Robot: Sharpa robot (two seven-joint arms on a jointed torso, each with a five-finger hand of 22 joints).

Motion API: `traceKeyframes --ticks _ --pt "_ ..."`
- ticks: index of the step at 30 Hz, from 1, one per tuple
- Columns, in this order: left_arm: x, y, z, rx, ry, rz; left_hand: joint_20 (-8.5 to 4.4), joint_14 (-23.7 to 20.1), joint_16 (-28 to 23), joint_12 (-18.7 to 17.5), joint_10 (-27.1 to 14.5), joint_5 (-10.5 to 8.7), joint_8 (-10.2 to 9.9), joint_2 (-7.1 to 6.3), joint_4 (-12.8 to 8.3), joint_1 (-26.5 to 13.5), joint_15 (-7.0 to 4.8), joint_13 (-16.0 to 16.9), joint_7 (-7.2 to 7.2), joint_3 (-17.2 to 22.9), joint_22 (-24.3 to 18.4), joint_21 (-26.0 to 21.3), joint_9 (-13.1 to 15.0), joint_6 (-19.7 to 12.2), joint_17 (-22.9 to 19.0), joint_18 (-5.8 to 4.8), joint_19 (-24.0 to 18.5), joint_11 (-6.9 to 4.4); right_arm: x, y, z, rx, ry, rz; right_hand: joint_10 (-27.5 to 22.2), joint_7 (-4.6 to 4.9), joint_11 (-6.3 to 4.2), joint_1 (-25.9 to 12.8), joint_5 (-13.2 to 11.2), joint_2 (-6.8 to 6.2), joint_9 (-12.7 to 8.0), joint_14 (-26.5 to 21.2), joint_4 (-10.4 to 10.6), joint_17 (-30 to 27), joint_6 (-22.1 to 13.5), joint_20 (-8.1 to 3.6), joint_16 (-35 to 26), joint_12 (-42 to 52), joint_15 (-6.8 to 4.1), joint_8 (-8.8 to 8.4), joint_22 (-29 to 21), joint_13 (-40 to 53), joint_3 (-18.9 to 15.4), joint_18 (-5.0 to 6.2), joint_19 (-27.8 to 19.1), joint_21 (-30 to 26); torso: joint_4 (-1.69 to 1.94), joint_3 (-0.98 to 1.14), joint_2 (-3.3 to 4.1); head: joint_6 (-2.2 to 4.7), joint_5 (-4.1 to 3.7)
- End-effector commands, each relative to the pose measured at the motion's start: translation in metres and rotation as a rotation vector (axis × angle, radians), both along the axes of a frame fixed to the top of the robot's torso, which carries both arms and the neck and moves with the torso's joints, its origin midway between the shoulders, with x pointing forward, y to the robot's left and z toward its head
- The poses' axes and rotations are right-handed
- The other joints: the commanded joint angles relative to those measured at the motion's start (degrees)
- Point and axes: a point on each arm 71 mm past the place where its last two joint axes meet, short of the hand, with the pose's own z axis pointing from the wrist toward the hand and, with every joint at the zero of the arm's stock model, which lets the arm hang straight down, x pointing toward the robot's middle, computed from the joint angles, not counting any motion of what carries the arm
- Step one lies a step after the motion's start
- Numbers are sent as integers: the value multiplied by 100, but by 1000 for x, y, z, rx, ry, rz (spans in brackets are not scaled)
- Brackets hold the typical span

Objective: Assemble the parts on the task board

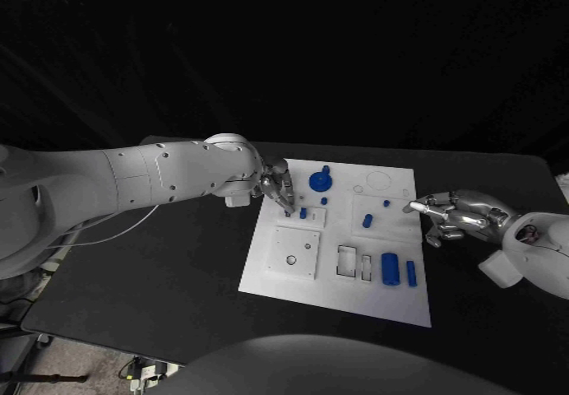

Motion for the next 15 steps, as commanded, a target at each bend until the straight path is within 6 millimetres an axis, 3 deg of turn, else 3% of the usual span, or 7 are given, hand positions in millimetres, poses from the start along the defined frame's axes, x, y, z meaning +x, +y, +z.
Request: traceKeyframes --ticks 1,15 --pt "-8 4 -15 49 69 -9 -11 592 14 13 596 -22 -70 2 11 -37 -17 1509 130 -38 1229 -28 -797 -160 1508 77 95 -23 -1 2 -1 16 7 17 -44 9 3 49 28 29 -9 -22 -1 50 25 12 -19 -32 -1 -14 283 -8 40 118 -33 -37 -1 0 1 1 -7" --pt "-7 7 -16 53 77 0 -12 592 14 13 596 39 -21 52 -10 24 -18 1509 128 -15 1227 -36 -798 -88 1508 79 94 -24 -1 1 -1 17 7 15 -48 8 3 60 36 33 -11 -24 -8 49 28 13 -19 -34 0 -15 283 -12 51 119 -36 -40 2 1 -1 1 -8"
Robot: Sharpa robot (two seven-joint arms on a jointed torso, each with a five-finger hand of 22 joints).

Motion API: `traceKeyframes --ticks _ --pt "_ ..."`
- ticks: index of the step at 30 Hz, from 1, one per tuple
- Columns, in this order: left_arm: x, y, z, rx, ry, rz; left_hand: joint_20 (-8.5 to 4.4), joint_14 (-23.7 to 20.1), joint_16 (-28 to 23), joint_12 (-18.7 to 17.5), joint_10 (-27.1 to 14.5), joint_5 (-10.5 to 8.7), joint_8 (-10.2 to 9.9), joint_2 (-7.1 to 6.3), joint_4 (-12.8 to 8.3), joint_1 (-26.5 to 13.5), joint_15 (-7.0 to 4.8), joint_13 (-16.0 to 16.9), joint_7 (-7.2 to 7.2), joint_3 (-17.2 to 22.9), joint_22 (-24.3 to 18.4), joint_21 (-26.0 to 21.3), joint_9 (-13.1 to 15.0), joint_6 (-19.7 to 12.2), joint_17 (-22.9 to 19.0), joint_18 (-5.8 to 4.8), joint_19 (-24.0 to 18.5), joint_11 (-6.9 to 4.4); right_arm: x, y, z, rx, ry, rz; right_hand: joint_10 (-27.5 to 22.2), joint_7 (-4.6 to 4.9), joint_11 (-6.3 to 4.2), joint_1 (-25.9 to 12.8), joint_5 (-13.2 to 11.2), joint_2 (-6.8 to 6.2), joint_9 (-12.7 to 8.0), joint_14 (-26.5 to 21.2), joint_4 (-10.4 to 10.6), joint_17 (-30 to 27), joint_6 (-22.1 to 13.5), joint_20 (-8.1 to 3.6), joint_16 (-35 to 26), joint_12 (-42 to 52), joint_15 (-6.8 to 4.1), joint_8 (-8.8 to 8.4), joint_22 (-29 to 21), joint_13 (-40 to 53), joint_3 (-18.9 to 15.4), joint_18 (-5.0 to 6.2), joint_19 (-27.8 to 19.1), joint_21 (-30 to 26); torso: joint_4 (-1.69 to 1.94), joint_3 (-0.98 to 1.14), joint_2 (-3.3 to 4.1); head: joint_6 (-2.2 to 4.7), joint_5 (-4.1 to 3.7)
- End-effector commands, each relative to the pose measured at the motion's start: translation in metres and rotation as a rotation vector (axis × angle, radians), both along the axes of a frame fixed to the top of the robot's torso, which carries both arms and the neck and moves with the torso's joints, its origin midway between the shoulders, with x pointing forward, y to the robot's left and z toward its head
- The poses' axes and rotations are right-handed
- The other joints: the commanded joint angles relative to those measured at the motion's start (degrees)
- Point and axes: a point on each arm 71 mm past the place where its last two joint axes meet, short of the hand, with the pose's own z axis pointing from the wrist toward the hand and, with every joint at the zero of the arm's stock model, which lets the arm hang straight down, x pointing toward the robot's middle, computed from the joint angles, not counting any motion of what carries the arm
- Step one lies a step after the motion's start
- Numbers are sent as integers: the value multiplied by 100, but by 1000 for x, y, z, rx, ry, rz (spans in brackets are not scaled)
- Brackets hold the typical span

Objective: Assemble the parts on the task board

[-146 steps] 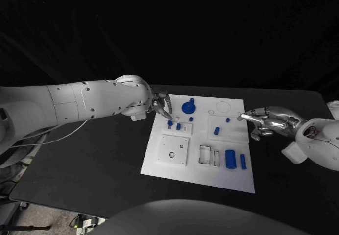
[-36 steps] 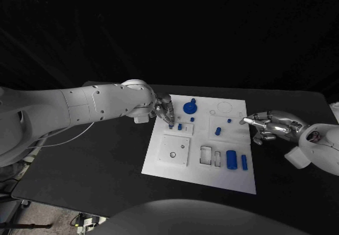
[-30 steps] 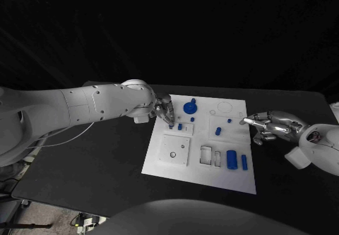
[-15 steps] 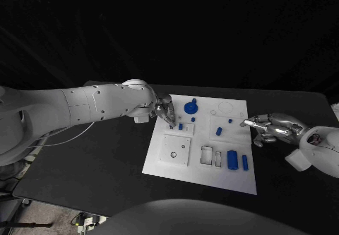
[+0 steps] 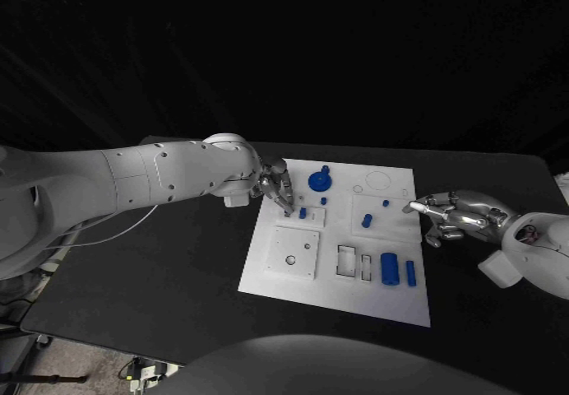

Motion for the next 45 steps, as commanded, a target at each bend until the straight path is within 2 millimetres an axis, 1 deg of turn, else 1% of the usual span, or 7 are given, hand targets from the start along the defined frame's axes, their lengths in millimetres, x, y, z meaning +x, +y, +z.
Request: traceKeyframes --ticks 1,10,26,30,33,39,45 --pt "-7 5 -15 60 68 -5 -12 592 14 13 596 55 -18 57 -12 34 -19 1510 128 -11 1228 -37 -800 -85 1509 79 94 -24 -1 2 0 13 3 18 -48 8 3 37 36 10 -6 -24 8 49 28 13 -19 -34 0 -15 283 -6 35 119 -36 -19 2 2 1 1 1" --pt "-6 9 -15 64 66 3 -16 592 14 13 596 263 -3 107 -65 235 -22 1510 127 55 1227 -44 -828 -69 1509 79 93 -28 -1 2 0 13 4 19 -50 7 3 45 42 10 -7 -25 3 49 29 13 -19 -34 0 -16 283 -8 40 119 -35 -18 2 0 1 1 9" --pt "-5 10 -15 69 53 13 -18 592 14 13 596 381 41 161 -117 430 -21 1510 138 116 1230 -38 -843 0 1509 77 100 -20 -2 2 -1 11 10 22 -60 6 2 78 56 3 -14 -34 -22 42 30 14 -22 -38 0 -21 282 -17 61 120 -42 -26 -1 1 1 1 18" --pt "-4 10 -15 72 46 17 -15 592 14 13 596 521 86 210 -133 496 -14 1510 145 145 1237 -19 -844 71 1509 72 114 -9 -1 2 -2 12 11 23 -62 5 1 86 59 3 -16 -32 -28 42 31 14 -21 -39 0 -22 281 -19 67 121 -47 -31 -2 1 2 1 24" --pt "-4 10 -14 72 40 19 -9 592 14 13 596 699 163 264 -153 551 -4 1510 138 174 1240 -9 -831 202 1509 70 121 3 -1 3 -2 12 12 25 -63 5 1 89 60 3 -16 -34 -30 41 31 14 -21 -39 0 -23 281 -20 69 121 -47 -31 0 2 2 1 22" --pt "-3 9 -14 76 28 17 0 592 14 13 596 958 258 345 -200 639 1 1510 109 228 1244 5 -822 409 1509 67 133 8 -1 3 -2 12 14 27 -67 4 1 99 63 3 -18 -38 -37 38 32 13 -23 -41 0 -24 281 -23 76 121 -46 -31 -1 -1 2 1 28" --pt "-4 9 -15 73 23 19 -13 592 14 13 596 1109 358 426 -230 672 -23 1510 62 262 1246 10 -798 578 1509 67 138 -26 -1 3 -2 13 15 28 -67 4 1 99 63 3 -18 -38 -37 38 32 13 -23 -41 0 -24 281 -23 76 121 -46 -31 -1 1 -1 1 25"
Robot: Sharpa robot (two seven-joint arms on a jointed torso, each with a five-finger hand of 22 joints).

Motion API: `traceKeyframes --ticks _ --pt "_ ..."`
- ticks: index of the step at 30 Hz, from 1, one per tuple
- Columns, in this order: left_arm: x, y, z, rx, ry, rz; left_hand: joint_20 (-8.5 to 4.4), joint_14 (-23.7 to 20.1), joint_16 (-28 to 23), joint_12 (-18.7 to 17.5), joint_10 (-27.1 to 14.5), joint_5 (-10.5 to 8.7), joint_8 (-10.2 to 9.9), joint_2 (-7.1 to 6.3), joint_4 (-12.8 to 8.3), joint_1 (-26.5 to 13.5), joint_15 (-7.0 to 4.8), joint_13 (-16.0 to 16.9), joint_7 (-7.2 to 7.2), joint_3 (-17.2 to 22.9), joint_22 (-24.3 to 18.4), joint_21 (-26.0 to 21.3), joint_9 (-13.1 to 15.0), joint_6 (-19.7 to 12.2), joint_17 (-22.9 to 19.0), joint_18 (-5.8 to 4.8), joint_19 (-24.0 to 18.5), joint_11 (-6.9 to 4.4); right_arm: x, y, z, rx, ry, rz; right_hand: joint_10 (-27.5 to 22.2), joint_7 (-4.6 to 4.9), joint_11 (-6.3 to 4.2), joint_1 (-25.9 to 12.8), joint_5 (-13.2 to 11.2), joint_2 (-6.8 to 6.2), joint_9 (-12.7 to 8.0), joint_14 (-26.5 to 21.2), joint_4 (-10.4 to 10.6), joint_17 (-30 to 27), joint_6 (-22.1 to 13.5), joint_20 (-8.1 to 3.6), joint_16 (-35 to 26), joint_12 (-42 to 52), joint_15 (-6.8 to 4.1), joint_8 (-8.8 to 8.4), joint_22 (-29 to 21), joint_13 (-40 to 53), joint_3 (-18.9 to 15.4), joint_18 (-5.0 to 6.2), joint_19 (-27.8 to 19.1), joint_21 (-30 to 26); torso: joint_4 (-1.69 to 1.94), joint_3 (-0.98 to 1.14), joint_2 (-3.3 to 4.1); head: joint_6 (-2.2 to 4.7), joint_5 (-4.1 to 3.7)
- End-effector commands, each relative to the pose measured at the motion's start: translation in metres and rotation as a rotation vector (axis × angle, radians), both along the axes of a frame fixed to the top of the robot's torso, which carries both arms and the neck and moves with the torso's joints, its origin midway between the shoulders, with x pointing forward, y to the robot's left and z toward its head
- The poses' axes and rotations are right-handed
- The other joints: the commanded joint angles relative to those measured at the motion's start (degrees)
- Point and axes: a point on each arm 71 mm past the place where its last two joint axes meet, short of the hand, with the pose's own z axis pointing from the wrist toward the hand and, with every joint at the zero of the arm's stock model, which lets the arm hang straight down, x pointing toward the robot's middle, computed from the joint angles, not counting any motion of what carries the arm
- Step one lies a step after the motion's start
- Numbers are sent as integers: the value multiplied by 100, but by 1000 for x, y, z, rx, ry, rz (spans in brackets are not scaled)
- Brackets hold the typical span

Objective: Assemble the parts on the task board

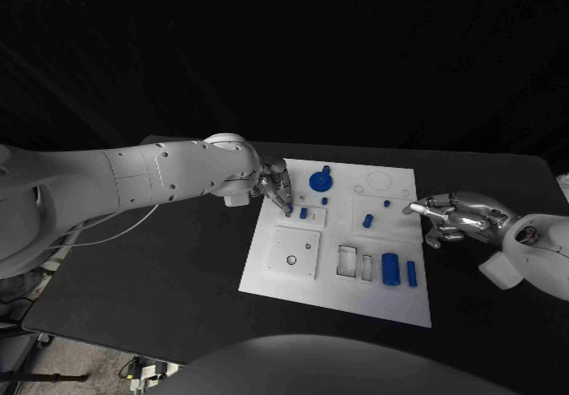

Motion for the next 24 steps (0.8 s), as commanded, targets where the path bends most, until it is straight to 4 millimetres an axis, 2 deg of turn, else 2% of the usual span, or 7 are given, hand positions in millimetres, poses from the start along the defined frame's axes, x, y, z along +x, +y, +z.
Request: traceKeyframes --ticks 1,6,11,17,24 --pt "-5 6 -14 72 30 9 -16 592 14 13 596 82 46 89 -3 67 -27 1509 -15 35 1247 33 47 69 1505 67 138 -31 -1 2 -1 10 8 22 -25 4 2 54 19 3 -5 -38 10 35 32 -7 -23 -20 0 -24 278 -7 29 32 -26 -31 -1 1 -3 1 -4" --pt "-5 6 -13 61 18 10 -31 592 14 13 596 164 100 115 -25 75 -45 1509 -42 41 1249 39 62 142 1505 66 143 -53 -1 2 -1 10 10 23 -25 4 2 54 19 3 -5 -38 10 35 32 -7 -23 -20 0 -24 278 -7 29 32 -26 -31 3 2 -2 1 -5" --pt "-6 5 -12 49 3 12 -69 592 14 13 596 241 259 128 -92 90 -87 1509 -105 25 1251 44 122 315 1505 65 147 -106 -2 2 -1 10 11 23 -37 4 1 63 23 5 -7 -50 3 25 35 -7 -30 -27 0 -25 275 -17 38 35 -36 -42 3 0 -1 1 -7" --pt "-7 6 -10 30 -22 18 -126 592 14 13 596 272 508 154 -183 88 -146 1509 -181 -22 1253 51 235 436 1505 63 154 -173 -2 1 -1 10 11 23 -37 4 1 63 23 5 -7 -50 3 25 35 -7 -30 -27 0 -25 275 -17 38 35 -36 -42 3 0 -2 1 -12" --pt "-10 6 -6 11 -73 18 -144 592 14 13 596 247 605 156 -207 80 -166 1509 -202 -43 1255 57 285 437 1505 61 158 -192 -2 2 -1 10 12 23 -37 4 1 63 23 5 -7 -50 3 25 35 -7 -30 -27 0 -25 275 -17 38 35 -36 -42 4 1 -4 1 -17"
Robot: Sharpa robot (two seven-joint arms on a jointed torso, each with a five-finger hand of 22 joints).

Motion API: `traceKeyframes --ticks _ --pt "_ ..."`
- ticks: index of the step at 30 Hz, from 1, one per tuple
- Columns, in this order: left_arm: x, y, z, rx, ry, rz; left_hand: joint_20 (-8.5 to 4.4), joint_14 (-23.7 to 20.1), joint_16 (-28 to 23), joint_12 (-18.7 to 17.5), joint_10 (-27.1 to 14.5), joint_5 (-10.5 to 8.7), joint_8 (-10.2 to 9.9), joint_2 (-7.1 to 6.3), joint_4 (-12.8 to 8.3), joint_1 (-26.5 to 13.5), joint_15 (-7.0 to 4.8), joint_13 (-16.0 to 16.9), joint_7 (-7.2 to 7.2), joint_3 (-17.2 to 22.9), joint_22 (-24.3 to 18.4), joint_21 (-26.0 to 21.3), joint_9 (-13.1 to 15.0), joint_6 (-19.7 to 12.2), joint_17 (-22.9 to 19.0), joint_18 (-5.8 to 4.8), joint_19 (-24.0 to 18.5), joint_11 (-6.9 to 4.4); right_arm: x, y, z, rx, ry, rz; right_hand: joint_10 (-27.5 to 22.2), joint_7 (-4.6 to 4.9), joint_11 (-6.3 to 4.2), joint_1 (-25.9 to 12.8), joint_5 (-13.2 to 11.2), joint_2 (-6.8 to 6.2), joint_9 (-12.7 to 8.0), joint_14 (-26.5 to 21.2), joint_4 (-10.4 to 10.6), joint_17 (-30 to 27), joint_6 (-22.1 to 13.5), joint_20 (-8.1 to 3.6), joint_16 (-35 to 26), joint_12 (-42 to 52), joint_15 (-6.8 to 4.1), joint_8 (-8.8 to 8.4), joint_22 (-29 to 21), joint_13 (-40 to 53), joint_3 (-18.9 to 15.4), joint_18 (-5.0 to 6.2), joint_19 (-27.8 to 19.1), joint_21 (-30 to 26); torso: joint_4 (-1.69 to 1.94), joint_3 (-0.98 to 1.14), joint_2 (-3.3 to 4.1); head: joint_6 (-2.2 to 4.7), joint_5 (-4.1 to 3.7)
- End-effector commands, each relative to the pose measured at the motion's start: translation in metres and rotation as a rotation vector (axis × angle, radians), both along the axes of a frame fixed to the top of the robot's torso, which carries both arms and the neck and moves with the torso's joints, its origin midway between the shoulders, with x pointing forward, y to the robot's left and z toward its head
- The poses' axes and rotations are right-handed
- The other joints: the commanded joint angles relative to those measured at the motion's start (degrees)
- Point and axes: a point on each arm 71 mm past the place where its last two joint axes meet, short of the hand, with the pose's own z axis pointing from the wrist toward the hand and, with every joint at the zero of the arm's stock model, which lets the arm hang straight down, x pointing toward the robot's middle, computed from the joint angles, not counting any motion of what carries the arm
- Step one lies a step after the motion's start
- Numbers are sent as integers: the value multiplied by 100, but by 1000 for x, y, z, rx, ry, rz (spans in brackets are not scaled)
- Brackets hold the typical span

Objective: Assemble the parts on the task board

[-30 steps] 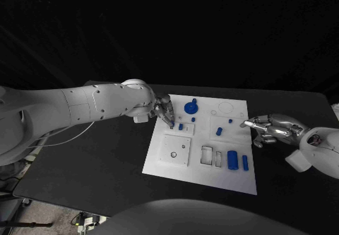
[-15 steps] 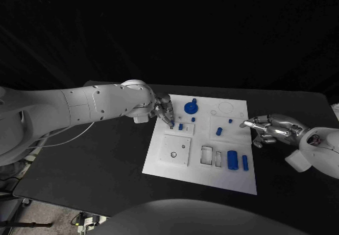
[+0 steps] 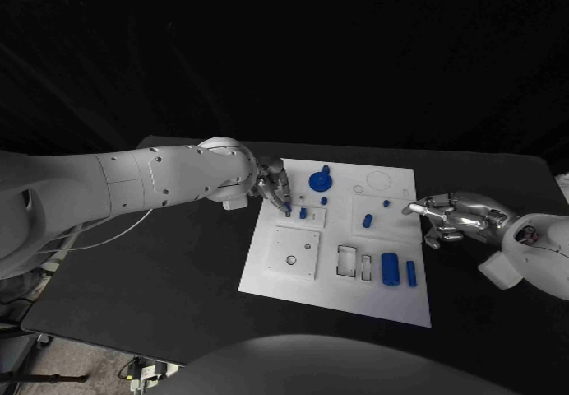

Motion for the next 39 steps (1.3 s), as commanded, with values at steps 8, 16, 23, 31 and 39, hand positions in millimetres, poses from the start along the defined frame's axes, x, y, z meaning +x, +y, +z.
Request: traceKeyframes --ticks 8,16,23,31,39 --pt "-3 3 -4 31 -55 4 -46 603 14 13 596 -4 230 67 -44 4 -37 1509 -72 5 1253 25 252 208 1507 63 133 -51 -1 2 -1 9 9 21 -37 4 1 64 23 5 -8 -50 3 27 35 -7 -30 -27 -1 -25 277 -5 38 35 -36 -20 -2 -1 3 1 -2" --pt "-4 2 -2 23 -87 2 -66 603 14 13 596 -42 403 41 -55 18 -55 1509 -95 -6 1250 17 342 219 1507 64 132 -70 -1 2 -1 9 10 21 -37 4 1 64 23 5 -8 -50 3 27 35 -7 -30 -27 -1 -25 277 -5 38 35 -36 -20 -2 2 0 1 -3" --pt "-9 0 1 23 -115 -16 -101 603 14 13 596 -75 677 -9 8 25 -91 1509 -142 19 1248 9 505 175 1507 66 131 -112 -1 2 -1 9 12 22 -37 4 1 64 23 5 -8 -50 3 27 35 -7 -30 -27 -1 -25 277 -5 38 35 -36 -20 -3 2 0 1 -1" --pt "-14 0 2 26 -117 -26 -116 603 14 13 596 -80 817 -39 60 40 -105 1509 -155 53 1248 5 597 111 1507 66 131 -125 -2 2 -2 10 14 22 -37 4 1 64 23 5 -8 -50 3 27 35 -7 -30 -27 -1 -25 277 -5 38 35 -36 -20 -4 0 1 1 -1" --pt "-21 1 5 26 -138 -36 -119 603 14 13 596 -79 851 -49 73 45 -108 1509 -159 63 1251 14 620 99 1507 63 137 -128 -2 1 -2 9 14 21 -59 6 2 76 24 3 -11 -69 -6 13 44 -7 -40 -40 0 -25 273 -24 49 37 -49 -34 -6 2 0 1 -3"
